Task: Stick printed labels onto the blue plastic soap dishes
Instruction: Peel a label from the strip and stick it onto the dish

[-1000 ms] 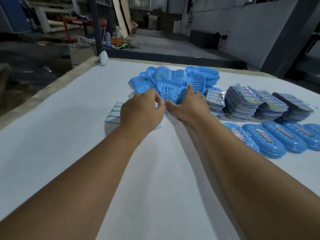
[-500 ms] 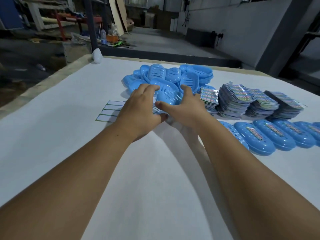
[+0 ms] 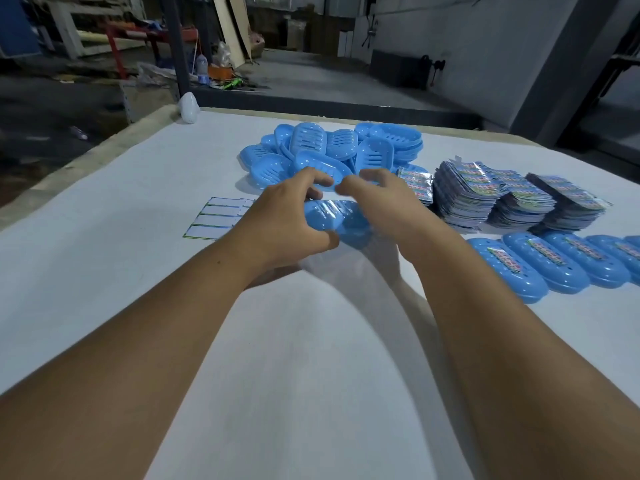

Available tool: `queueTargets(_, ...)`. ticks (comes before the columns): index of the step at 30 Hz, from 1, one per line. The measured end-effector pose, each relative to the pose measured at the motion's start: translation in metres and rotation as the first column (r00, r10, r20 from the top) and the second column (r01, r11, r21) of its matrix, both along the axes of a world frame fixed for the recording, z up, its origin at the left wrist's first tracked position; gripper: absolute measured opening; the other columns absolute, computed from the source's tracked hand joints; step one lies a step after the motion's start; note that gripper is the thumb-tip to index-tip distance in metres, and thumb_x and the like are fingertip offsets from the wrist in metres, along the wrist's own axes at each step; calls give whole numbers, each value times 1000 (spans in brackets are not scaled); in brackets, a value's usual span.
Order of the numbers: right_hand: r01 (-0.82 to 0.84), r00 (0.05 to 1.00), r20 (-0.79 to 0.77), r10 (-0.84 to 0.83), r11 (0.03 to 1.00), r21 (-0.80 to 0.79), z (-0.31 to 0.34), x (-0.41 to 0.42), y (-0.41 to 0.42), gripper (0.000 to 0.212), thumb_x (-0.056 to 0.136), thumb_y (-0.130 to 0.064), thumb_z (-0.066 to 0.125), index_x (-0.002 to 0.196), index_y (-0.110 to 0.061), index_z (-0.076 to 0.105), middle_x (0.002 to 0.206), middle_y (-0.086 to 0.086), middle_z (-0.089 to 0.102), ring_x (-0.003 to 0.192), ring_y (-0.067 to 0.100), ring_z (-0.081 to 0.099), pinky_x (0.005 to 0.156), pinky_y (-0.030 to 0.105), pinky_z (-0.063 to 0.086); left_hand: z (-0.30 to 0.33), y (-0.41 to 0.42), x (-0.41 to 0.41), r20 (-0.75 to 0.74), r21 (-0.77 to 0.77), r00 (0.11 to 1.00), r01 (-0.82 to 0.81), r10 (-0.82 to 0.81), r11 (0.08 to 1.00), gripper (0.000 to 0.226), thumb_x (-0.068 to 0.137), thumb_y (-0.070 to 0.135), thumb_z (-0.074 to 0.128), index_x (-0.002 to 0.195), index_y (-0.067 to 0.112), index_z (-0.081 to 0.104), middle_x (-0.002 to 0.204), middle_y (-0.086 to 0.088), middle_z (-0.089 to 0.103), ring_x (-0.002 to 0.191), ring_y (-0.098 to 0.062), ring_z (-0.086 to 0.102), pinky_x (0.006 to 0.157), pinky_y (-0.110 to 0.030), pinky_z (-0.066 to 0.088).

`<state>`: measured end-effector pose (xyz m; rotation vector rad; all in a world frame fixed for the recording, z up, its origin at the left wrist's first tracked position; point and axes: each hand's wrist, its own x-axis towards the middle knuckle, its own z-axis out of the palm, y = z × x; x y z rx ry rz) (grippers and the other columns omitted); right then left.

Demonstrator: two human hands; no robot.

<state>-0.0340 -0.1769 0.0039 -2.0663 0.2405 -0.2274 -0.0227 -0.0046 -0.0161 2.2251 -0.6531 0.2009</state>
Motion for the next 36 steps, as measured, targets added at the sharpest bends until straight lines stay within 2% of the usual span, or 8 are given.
queueTargets(6,128,981,138,-139,988,84,0,6,-4,16,94,-39,46,98,-29,58,91,-23,54,83,-2,50,63,24,33,4,1,-9,-143,108,981,150,-134,983,86,56,35,73,132,55,36,116,19,54,102,-4,61,90,-34,55)
queueTargets(11,113,985,132,-116,993,28,-6,8,-2,32,92,-39,49,115,-22,63,100,-11,62,89,6,56,71,31,40,8,5,-12,-232,160,960,195,-156,968,90,58,36,72,134,60,30,116,27,49,103,-3,61,87,-34,57)
queueTargets(15,105,989,111,-102,994,-20,-7,9,-1,27,91,-38,57,112,-24,67,95,-18,60,84,-2,55,63,25,40,8,5,-11,-240,195,960,196,-148,961,88,61,35,69,135,58,28,118,29,48,106,-3,60,89,-34,56)
queueTargets(19,93,991,100,-87,994,-58,-9,10,2,27,91,-37,58,111,-25,69,88,-10,64,77,6,59,63,30,44,8,7,-9,-227,196,964,187,-141,963,81,63,36,66,134,58,32,118,32,49,99,-3,63,85,-32,57)
queueTargets(24,103,989,118,-93,991,-83,-8,10,4,30,95,-41,56,116,-23,69,99,-6,67,89,12,62,82,35,53,3,9,-5,-122,-34,990,-77,72,996,34,82,27,60,112,43,64,107,25,59,88,-2,60,70,-23,49)
queueTargets(28,108,986,139,-93,989,-104,-7,10,5,31,97,-40,56,119,-22,67,103,-7,66,91,11,63,88,38,55,9,24,11,100,113,899,-437,427,892,12,90,30,60,95,25,69,98,4,69,88,-19,62,75,-31,47)
queueTargets(32,107,985,147,-87,985,-132,-6,8,7,36,97,-40,56,126,-20,64,118,1,68,98,19,66,90,41,57,5,36,19,-4,238,873,-473,488,848,41,78,58,73,101,26,62,97,6,61,89,-17,57,71,-30,39)
queueTargets(36,110,986,137,-91,985,-136,-5,8,6,37,97,-42,56,127,-22,63,113,0,67,92,18,66,87,41,58,0,36,17,-28,243,895,-426,445,871,61,67,62,82,111,27,59,99,9,54,94,-16,57,74,-30,41)
